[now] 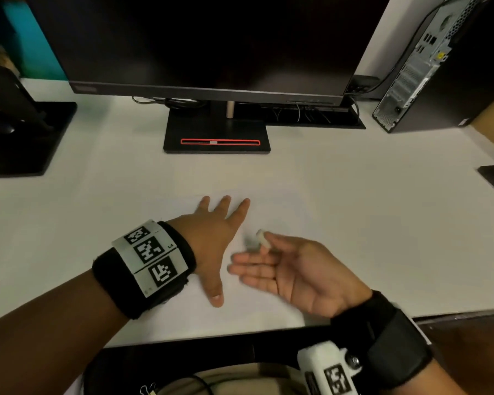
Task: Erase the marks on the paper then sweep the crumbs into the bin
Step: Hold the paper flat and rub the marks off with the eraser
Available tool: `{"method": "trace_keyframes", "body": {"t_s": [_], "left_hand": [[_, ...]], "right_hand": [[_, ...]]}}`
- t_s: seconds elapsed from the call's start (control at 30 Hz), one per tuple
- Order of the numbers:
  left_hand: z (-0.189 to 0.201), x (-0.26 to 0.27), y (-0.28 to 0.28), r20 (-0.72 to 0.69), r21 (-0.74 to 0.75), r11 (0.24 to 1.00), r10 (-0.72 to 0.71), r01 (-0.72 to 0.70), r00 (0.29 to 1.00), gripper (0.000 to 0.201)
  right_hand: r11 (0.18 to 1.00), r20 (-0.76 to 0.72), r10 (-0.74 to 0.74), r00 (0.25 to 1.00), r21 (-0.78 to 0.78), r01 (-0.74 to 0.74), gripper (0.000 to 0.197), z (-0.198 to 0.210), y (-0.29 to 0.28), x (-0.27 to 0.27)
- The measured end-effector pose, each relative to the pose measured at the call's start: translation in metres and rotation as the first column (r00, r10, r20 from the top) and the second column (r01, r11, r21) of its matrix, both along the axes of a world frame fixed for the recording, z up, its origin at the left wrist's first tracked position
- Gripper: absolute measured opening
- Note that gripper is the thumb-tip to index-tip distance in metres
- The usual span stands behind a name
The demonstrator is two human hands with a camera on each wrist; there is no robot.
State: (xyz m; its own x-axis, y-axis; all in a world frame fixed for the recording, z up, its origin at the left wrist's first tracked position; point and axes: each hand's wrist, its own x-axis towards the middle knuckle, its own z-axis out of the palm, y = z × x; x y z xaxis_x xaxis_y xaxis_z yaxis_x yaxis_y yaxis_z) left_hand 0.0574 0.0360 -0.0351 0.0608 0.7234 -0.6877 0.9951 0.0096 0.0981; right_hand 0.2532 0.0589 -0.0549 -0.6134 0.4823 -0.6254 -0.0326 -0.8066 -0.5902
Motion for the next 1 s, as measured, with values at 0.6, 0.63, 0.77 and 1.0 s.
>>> {"method": "trace_keyframes", "body": {"t_s": [0.6, 0.63, 0.77, 1.0], "left_hand": [[0.003, 0.004, -0.008, -0.067, -0.01, 0.999, 0.03, -0.031, 0.997, 0.171], [0.004, 0.005, -0.008, -0.083, -0.01, 1.0, 0.023, -0.024, 0.996, 0.17], [0.006, 0.005, -0.008, -0.111, -0.026, 0.999, 0.034, -0.038, 0.993, 0.17], [0.005, 0.001, -0.01, -0.097, -0.039, 0.998, 0.04, -0.044, 0.994, 0.171]], "right_hand": [[0.895, -0.055, -0.445, 0.894, 0.005, 0.446, 0.037, -0.004, 0.062, 0.026], [0.823, -0.066, -0.562, 0.824, 0.051, 0.566, 0.036, -0.002, 0.073, 0.033], [0.767, -0.185, -0.615, 0.767, 0.087, 0.636, 0.03, 0.01, 0.067, 0.024], [0.999, -0.021, -0.033, 0.999, 0.016, 0.033, 0.04, -0.005, 0.044, -0.017]]}}
